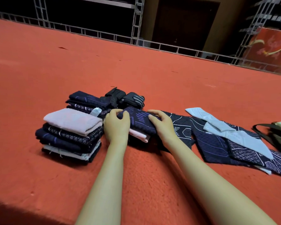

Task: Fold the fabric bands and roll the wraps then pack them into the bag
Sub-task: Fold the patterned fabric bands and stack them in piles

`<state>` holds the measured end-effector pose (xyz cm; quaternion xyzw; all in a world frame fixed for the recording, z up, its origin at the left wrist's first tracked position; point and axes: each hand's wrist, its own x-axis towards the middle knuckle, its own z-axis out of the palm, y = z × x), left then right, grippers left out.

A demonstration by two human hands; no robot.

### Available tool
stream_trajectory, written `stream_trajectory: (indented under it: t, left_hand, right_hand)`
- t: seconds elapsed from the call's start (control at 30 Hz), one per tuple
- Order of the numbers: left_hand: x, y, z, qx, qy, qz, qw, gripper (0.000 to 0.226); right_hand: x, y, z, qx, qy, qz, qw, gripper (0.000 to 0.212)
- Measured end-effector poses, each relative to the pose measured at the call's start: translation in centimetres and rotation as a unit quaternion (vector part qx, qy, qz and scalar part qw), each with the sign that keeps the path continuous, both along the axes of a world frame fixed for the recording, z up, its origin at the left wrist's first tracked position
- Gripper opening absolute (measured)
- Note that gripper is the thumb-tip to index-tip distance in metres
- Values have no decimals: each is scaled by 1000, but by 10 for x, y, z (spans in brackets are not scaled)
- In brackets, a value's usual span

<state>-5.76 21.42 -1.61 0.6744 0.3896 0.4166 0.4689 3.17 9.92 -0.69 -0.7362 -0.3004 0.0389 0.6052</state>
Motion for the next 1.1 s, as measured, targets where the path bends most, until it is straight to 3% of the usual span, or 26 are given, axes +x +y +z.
stream_trajectory:
  t: [0.1,0.2,0.33,0.43,0.5,0.57,0.77,0.87,0.93,1.1]
  left_hand:
    - [2,2,-4,3,25,4,1000,26]
    - [4,-3,-7,66,51,-2,996,36]
    - [6,-9,-7,190,58,-21,980,30]
    - [9,-12,-5,247,70,-24,966,21]
    - [10,-14,-4,287,82,-18,954,16]
    - [11,-18,-2,316,100,-21,943,16]
    - [13,-50,8,361,103,-143,916,20]
    - [18,-62,2,400,161,-169,886,24]
    - [19,-61,0,404,169,-161,884,23]
    - [22,-77,3,411,54,-165,895,24]
  right_hand:
    - [-1,8,-6,-55,-18,7,998,17]
    - [-3,8,-13,-202,-127,-5,971,37]
    - [6,-38,-12,-203,-224,-113,947,27]
    - [18,-79,-23,-296,-166,-232,912,40]
    - [20,-94,-30,-351,-92,-237,901,58]
    - [21,-103,-32,-322,-57,-229,917,64]
    - [17,-106,-33,-295,-6,-235,926,45]
    - [12,-112,-33,-210,4,-207,956,29]
    - [10,-120,-27,-154,24,-188,970,36]
    - [15,-168,1,-94,72,-70,991,32]
